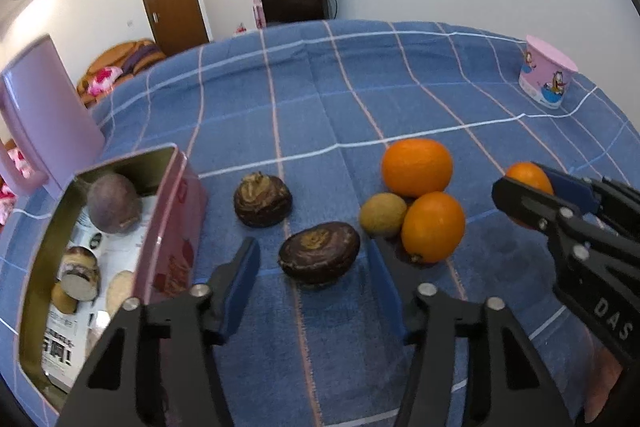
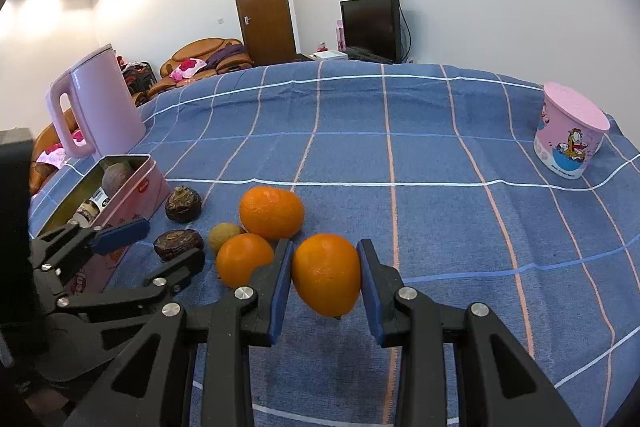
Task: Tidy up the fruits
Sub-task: 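Grasp the dark brown round fruit with the left tool, then lift the brown fruit with the left tool while the right tool carries the orange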
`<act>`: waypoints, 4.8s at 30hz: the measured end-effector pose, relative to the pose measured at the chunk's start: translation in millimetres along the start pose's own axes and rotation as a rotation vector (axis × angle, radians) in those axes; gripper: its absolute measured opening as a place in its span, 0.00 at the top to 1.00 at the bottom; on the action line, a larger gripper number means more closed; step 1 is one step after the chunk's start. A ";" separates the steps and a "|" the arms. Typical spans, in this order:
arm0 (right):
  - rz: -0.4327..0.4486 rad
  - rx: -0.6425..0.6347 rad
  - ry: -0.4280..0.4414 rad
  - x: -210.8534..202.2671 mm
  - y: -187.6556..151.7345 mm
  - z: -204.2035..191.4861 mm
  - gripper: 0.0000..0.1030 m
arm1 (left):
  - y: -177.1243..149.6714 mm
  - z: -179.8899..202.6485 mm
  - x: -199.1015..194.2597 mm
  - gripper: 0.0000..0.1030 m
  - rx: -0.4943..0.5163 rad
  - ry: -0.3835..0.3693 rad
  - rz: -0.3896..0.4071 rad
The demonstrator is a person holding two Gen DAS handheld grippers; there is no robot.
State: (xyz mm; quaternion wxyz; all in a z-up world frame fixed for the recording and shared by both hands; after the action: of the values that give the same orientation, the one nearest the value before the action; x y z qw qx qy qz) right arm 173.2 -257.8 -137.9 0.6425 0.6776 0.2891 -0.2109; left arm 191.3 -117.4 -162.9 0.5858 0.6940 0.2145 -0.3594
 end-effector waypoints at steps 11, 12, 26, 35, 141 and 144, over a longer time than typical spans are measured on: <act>-0.043 0.005 0.043 8.0 -3.7 -2.6 0.67 | -2.8 -2.5 8.1 0.58 -0.069 -0.081 -0.029; -0.038 0.005 0.045 7.2 -3.5 -3.2 0.67 | -2.6 -3.1 6.5 0.58 -0.071 -0.083 -0.022; 0.027 -0.006 0.058 -6.8 1.5 -5.2 0.67 | 6.0 -5.1 -13.8 0.58 -0.057 -0.049 0.087; 0.061 -0.022 0.054 -11.8 4.3 -8.1 0.67 | 8.7 -10.1 -24.1 0.58 -0.070 -0.031 0.137; 0.325 -0.120 -0.022 -60.8 12.0 -29.0 0.66 | 2.6 -24.0 -101.8 0.58 -0.092 0.120 0.470; 0.320 -0.130 -0.018 -59.3 11.9 -33.9 0.66 | 1.4 -29.5 -101.0 0.58 -0.098 0.126 0.459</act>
State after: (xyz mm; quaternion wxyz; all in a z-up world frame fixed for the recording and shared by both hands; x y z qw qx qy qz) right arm 134.1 -231.4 -87.1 0.7130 0.6699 0.1850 -0.0927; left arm 133.9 -76.7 -84.6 0.6704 0.7165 0.1046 -0.1620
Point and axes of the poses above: each gripper's, at about its wrist camera, not at the fingertips, and x roughly the way its jaws point, z to its right, y to its top, the point moved 8 cm from there along x, roughly the way its jaws point, and after that the axes turned 1 degree about -y, right-handed, at the moved point
